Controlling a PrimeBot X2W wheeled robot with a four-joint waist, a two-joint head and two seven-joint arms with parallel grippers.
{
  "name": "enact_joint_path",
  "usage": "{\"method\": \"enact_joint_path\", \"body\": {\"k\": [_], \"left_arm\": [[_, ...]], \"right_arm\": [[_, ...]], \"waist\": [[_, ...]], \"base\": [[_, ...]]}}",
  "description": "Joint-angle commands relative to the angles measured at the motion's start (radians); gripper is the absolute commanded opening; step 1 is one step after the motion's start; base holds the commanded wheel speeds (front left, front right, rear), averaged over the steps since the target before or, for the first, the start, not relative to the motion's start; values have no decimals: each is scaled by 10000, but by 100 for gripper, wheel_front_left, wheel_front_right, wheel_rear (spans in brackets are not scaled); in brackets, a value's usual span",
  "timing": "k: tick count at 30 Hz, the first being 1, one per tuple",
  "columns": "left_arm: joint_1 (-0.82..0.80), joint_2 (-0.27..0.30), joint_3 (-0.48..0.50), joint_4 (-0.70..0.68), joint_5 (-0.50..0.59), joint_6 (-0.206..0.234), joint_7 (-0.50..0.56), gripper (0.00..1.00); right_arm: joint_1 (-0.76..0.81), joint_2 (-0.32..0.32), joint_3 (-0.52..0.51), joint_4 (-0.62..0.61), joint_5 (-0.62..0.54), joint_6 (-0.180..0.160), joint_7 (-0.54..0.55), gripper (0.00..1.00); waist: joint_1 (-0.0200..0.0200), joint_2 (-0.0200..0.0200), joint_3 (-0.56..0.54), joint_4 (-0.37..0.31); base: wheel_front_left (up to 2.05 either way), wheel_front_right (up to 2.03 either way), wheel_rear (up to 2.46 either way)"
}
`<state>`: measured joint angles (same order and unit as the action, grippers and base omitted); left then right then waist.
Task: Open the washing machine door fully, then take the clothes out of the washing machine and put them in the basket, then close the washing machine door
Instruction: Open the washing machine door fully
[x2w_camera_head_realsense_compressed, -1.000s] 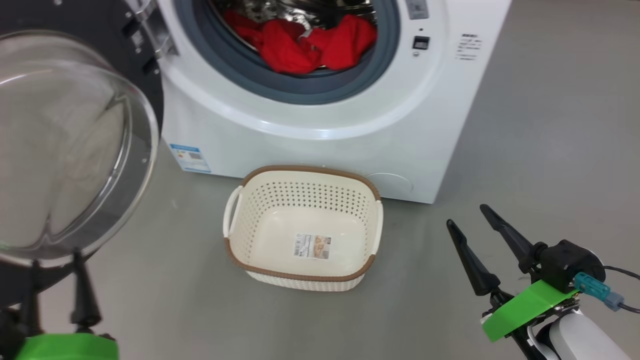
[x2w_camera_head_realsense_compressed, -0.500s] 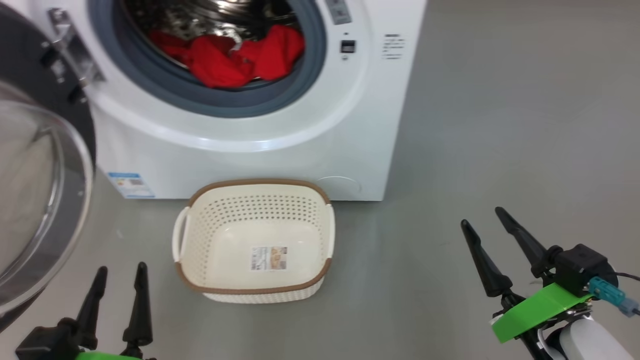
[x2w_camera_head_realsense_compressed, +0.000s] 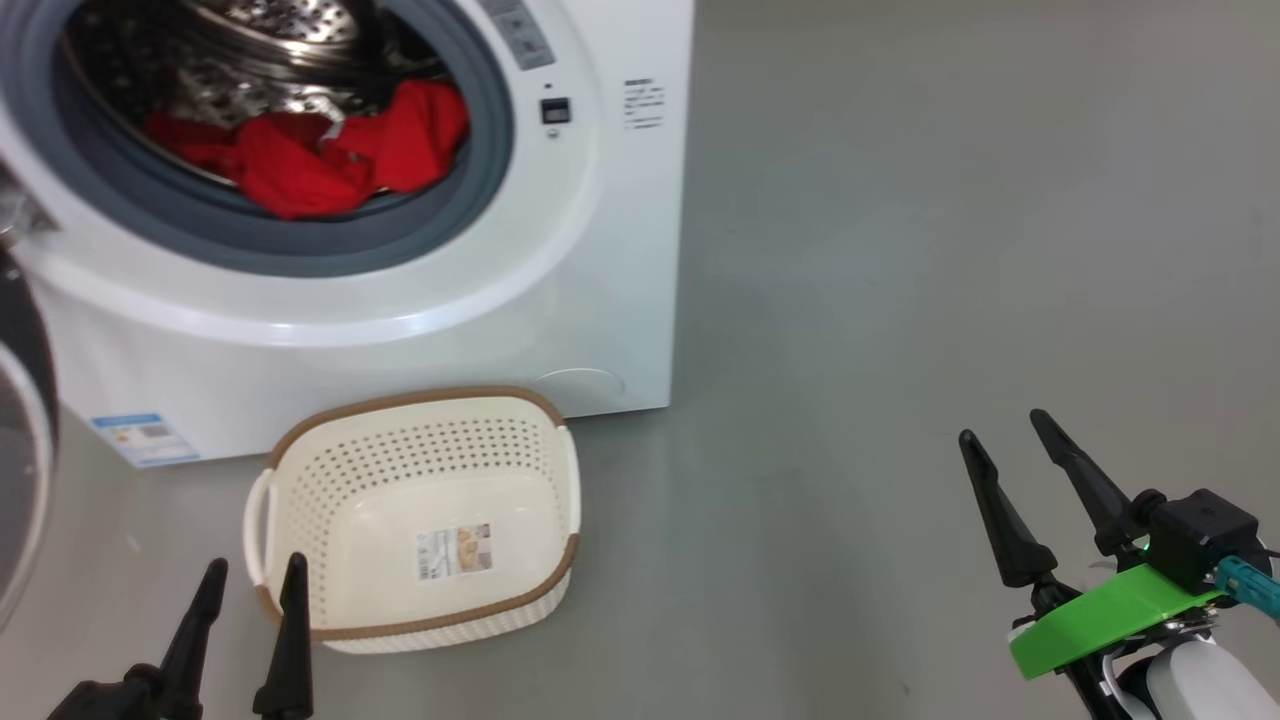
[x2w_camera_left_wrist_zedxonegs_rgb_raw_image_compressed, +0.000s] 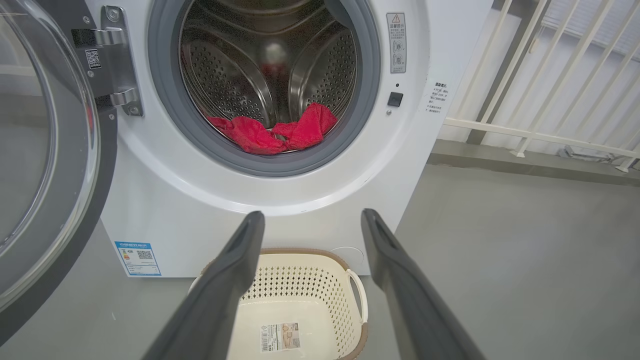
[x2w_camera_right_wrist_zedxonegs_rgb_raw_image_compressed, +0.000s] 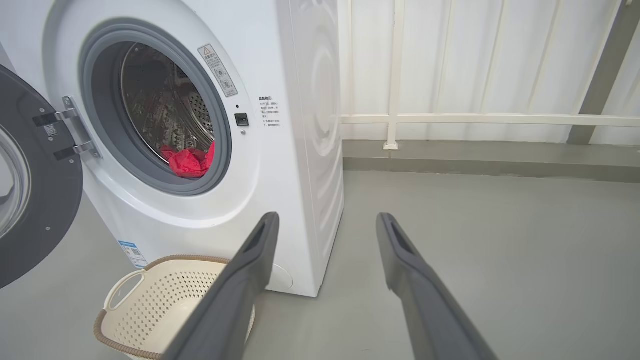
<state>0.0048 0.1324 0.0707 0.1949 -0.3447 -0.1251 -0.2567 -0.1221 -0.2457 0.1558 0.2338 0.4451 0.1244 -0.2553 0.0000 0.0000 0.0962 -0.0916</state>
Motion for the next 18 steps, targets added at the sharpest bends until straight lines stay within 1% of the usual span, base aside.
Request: {"method": "enact_joint_path", "body": {"k": [1,8,18], "left_arm": [[-54,165,354,-310,3,-55,-51,100],[147,39,459,-494,96,-55,-51,100],[195,-17,463,-632,216,-55,-51,100]], "right_arm": [[72,-100,80,-273,47,63,-65,100],[206,-95,-43,-308,42,63,-65,100],[303,-73,-184,-354,25,63,-65,100]], "waist": [[0,0,-42,-316],[0,0,-104,-587],[0,0,-104,-556]], "base": [[0,0,0],[0,0,0],[0,0,0]]}}
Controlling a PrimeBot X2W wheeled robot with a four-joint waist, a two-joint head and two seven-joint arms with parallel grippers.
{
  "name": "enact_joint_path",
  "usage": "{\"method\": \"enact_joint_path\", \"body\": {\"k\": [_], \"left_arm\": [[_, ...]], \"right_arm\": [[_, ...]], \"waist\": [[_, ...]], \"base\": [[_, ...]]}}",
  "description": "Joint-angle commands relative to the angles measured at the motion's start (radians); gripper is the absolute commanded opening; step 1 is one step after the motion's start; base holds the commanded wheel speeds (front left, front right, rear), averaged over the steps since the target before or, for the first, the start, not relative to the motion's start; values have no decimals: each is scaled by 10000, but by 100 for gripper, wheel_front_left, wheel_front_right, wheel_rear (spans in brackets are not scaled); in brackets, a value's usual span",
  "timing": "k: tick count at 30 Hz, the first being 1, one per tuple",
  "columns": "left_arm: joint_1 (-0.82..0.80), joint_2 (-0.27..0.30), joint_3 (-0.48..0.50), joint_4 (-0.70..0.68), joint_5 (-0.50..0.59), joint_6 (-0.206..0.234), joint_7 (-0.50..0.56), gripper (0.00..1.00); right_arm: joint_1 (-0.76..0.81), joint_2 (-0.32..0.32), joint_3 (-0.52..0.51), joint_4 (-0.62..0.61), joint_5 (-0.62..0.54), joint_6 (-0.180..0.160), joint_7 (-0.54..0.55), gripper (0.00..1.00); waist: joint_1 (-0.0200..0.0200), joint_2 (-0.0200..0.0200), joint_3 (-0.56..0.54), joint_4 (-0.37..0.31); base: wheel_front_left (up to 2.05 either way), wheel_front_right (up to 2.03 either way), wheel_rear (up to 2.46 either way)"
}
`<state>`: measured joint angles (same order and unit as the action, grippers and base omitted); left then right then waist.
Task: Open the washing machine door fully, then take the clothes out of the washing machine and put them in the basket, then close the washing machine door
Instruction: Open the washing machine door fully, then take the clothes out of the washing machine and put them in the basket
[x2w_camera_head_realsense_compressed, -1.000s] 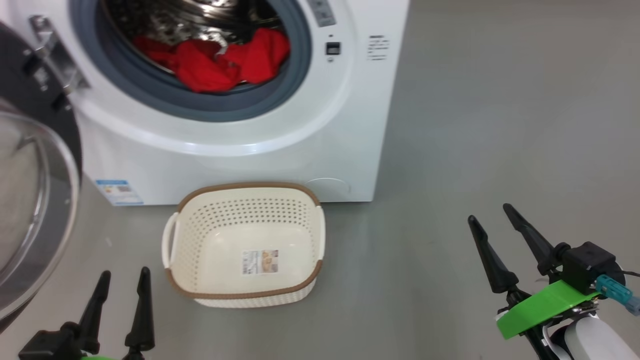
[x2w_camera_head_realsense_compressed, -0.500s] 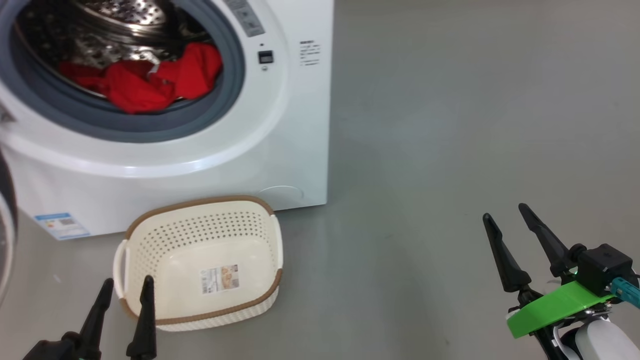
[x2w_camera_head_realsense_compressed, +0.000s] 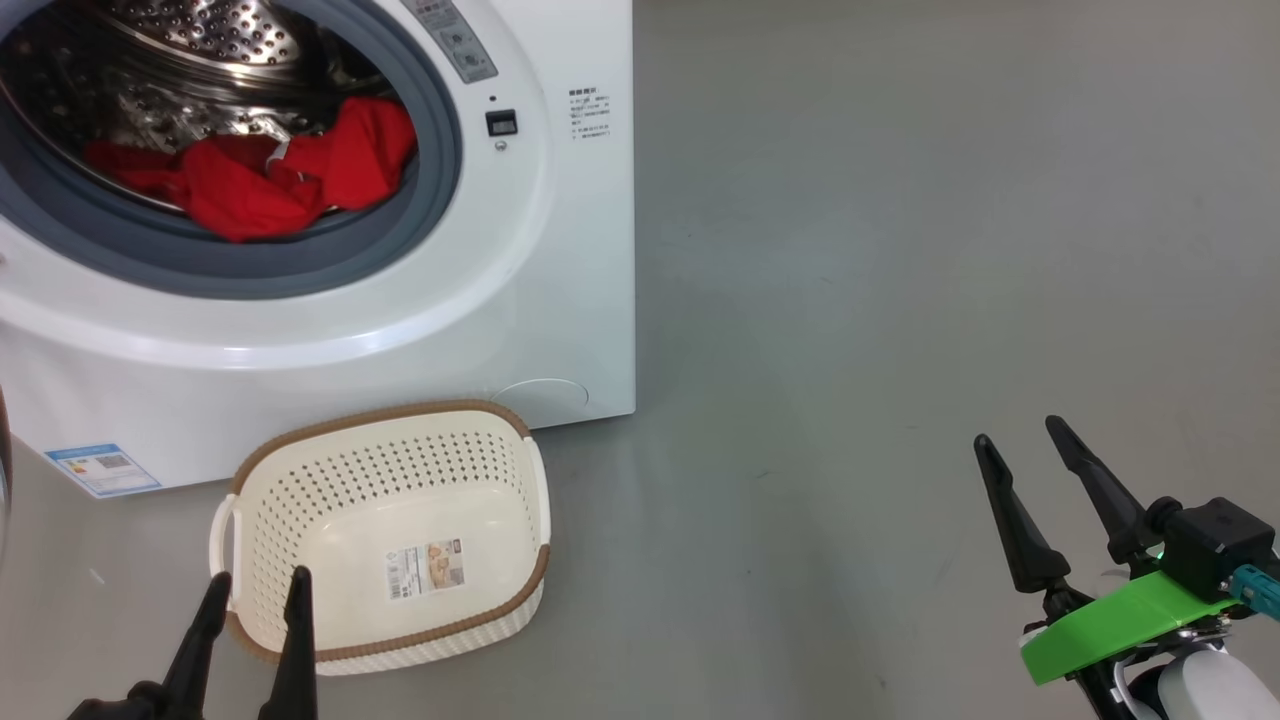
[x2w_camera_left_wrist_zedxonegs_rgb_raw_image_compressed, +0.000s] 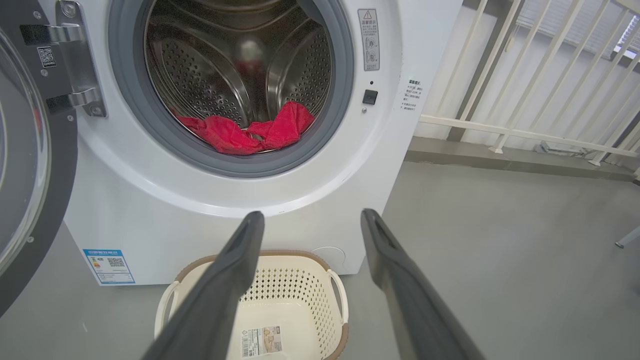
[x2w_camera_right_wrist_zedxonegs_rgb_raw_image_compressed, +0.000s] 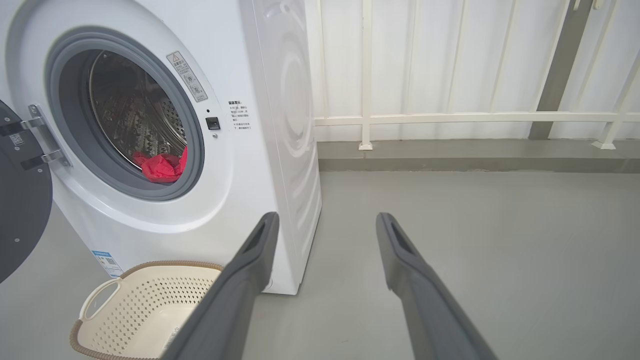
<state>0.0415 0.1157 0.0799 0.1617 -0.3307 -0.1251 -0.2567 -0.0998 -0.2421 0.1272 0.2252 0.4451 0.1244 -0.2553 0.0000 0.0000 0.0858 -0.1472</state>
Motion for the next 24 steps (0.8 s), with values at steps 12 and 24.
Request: {"method": "enact_joint_path", "body": {"k": [12,24], "left_arm": [[-270,107,416,-382,207,-55,-51,100],[-345,172,401,-374,149,-56,-51,100]], "right_arm": [[45,-76,87,-302,-6,63,-65,100],[-4,-29,130,-302,-12,63,-65,100]], "waist": [[0,0,58,104],[0,0,93,137]], "base": [[0,-1,1],[71,-112,41]]}}
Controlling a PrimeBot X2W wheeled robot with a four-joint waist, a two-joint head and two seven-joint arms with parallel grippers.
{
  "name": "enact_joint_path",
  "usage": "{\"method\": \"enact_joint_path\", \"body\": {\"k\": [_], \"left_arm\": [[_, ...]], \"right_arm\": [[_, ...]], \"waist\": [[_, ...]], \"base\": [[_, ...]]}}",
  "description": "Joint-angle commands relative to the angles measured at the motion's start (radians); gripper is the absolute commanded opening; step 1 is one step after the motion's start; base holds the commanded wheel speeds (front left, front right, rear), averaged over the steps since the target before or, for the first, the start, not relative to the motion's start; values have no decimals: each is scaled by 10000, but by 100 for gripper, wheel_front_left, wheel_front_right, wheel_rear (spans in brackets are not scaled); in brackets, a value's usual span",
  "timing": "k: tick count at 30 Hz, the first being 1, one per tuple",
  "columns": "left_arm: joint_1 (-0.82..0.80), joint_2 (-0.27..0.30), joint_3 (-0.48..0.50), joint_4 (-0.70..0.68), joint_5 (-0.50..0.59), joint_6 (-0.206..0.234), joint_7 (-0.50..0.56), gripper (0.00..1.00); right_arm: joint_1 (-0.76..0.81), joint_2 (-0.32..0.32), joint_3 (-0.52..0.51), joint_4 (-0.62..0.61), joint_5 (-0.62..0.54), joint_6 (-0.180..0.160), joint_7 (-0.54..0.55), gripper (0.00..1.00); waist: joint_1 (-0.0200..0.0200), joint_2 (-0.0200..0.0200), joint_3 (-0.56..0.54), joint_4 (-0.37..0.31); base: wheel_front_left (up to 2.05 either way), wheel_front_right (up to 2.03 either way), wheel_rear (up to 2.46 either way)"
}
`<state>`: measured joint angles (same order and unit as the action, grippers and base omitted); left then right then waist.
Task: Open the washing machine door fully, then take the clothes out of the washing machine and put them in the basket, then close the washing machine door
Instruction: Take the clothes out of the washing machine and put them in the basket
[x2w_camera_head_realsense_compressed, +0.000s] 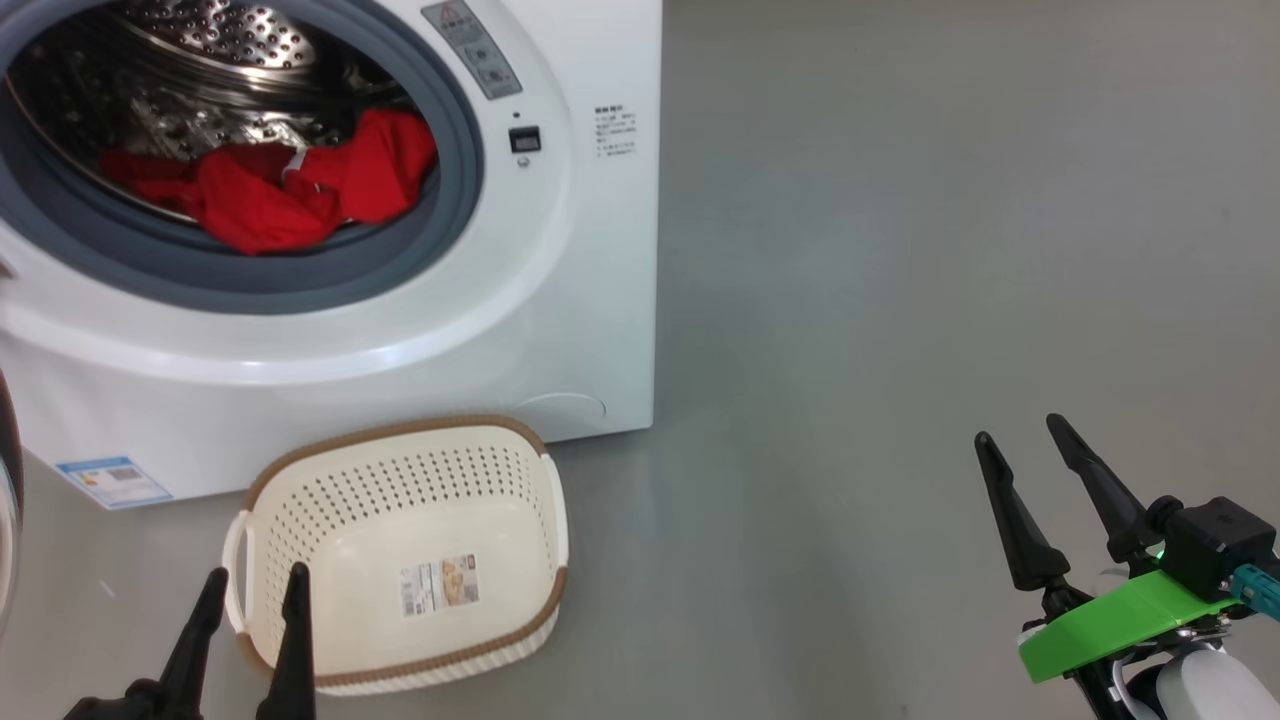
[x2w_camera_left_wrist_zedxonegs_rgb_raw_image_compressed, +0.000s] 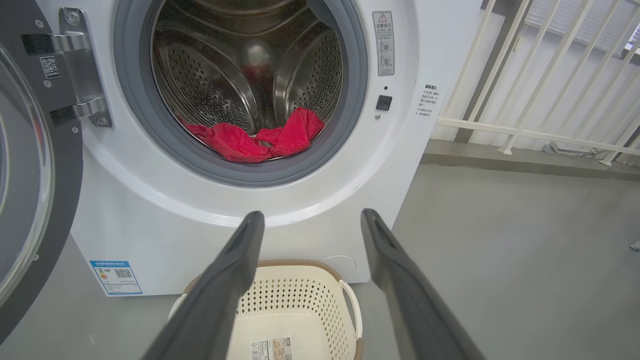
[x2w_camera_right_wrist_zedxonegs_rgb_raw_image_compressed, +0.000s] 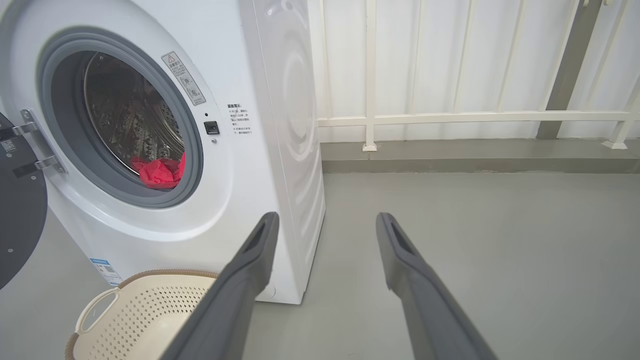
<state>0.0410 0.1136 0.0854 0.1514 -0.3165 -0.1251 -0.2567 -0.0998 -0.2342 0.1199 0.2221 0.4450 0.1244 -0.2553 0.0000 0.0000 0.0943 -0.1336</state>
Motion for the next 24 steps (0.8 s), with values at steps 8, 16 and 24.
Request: {"method": "enact_joint_path", "body": {"k": [8,16,24], "left_arm": [[-437,189,413,-248,41,-56,-51,100],[-466,150,462,-142,161,-56,-51,100],[-477,95,470,-94,36,-56,-51,100]], "right_arm": [[-47,-77,214,-271,14,63,-65,100],[-35,-59,231,-268,8,63,-65,100],[-40,-71,256,-273,14,63,-65,100]], "waist": [[0,0,66,8],[0,0,41,32],[0,0,38,46]], "base": [[106,-131,26],[27,-27,0],[0,0,0]]}}
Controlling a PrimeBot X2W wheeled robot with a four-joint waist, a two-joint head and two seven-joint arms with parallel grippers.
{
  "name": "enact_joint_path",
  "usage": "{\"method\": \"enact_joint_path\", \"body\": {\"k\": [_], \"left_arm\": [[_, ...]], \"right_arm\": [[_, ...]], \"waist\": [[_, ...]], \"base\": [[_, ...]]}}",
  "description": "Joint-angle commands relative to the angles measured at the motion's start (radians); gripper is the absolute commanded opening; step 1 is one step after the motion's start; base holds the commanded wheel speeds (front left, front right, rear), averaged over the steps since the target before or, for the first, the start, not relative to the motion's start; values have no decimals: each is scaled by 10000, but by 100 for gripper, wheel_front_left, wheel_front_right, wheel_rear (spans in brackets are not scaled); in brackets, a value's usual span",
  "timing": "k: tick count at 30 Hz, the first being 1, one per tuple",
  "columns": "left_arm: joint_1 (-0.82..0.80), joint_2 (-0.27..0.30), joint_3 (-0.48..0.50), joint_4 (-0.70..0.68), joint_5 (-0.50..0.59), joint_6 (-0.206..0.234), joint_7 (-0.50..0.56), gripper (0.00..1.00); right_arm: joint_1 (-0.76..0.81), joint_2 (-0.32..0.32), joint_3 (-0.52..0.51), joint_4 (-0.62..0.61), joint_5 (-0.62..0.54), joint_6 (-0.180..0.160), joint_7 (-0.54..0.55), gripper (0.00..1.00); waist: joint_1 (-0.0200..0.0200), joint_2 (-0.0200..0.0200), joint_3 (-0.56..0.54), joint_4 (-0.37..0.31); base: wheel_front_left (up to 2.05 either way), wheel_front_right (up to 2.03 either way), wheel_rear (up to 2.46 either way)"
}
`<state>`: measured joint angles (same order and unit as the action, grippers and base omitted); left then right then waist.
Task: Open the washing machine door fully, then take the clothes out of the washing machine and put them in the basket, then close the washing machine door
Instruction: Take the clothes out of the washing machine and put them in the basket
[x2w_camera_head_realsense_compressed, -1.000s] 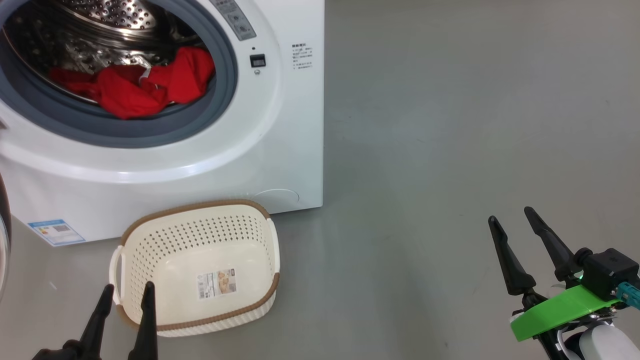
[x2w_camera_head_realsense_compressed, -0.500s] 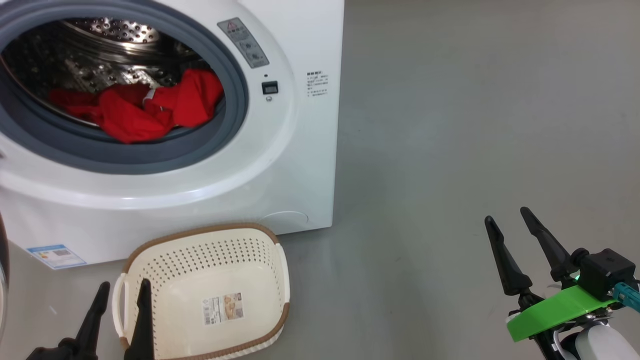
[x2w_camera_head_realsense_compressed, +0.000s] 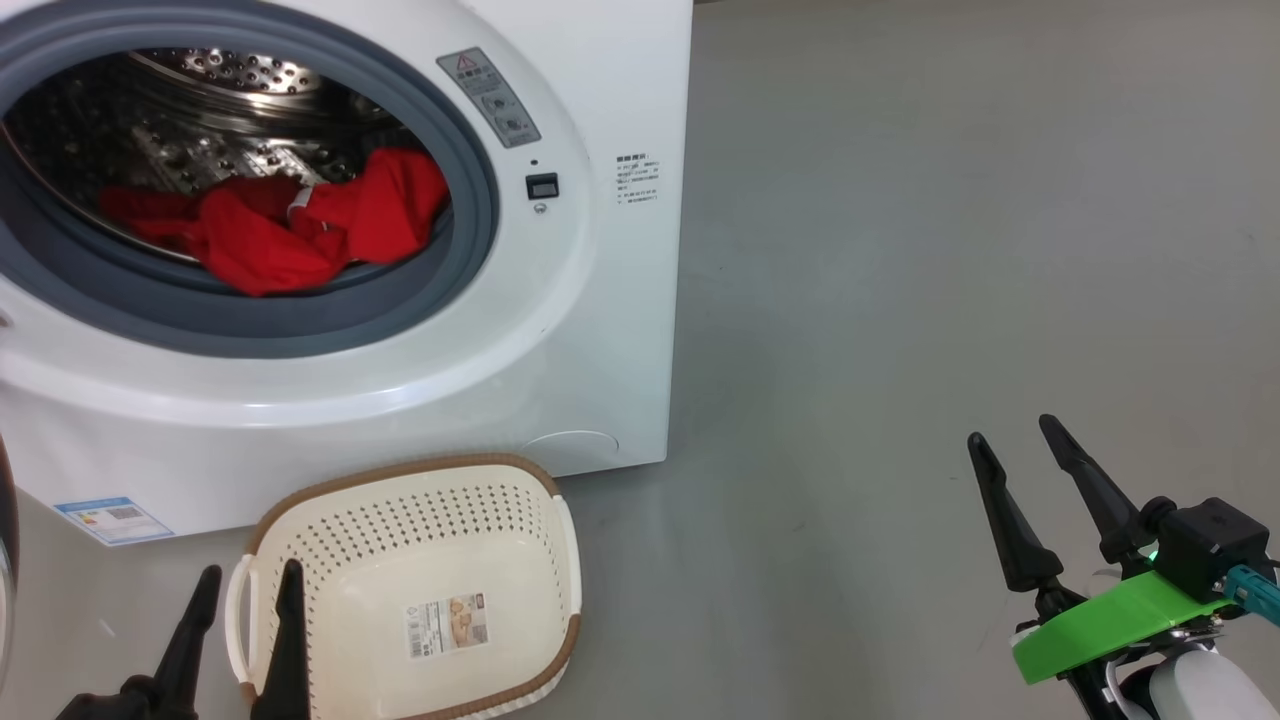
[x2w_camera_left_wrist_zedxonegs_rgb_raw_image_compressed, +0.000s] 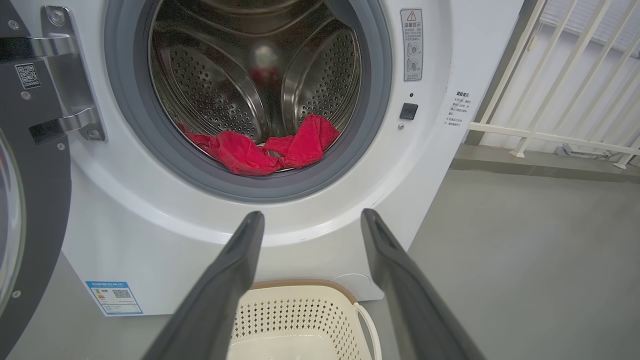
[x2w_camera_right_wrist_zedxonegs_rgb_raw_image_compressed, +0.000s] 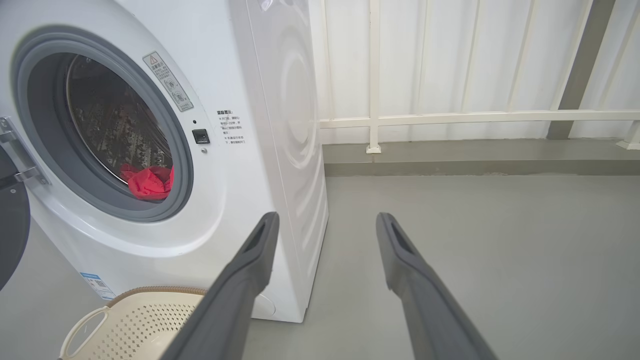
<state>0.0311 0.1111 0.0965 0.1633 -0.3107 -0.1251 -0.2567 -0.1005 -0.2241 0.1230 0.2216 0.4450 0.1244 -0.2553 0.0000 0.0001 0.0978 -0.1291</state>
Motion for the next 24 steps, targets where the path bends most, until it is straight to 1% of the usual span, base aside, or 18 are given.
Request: {"method": "enact_joint_path", "body": {"k": [1,6,11,12,16,24], "left_arm": [[-383,123,349,-202,-19,-56,-51,100],[-564,170,259,179,85,-56,-51,100],[-1419,270,127,1046,307,-56,-51,100],[-1939,424,-52,1525,444,-56,-51,100],[-3267,723,-362,2556,412,-56,-51,100],[-6262,1517,-1171,4872,-249,-56,-34,100]], "right_arm": [[-38,-173,227,-266,18,63,-65,100],[-56,-130,233,-273,15,63,-65,100],[-75,-57,232,-291,19,63,-65,100],[-105,-5,245,-303,11,63,-65,100],[-277,93,351,-358,-15,63,-65,100],[-671,332,527,-416,-23,63,-65,100]], "waist": [[0,-1,10,5],[0,-1,92,8],[0,-1,362,15],[0,-1,495,-2],[0,-1,932,-107],[0,-1,1875,-488]], "base": [[0,0,0],[0,0,0],[0,0,0],[0,0,0],[0,0,0],[0,0,0]]}}
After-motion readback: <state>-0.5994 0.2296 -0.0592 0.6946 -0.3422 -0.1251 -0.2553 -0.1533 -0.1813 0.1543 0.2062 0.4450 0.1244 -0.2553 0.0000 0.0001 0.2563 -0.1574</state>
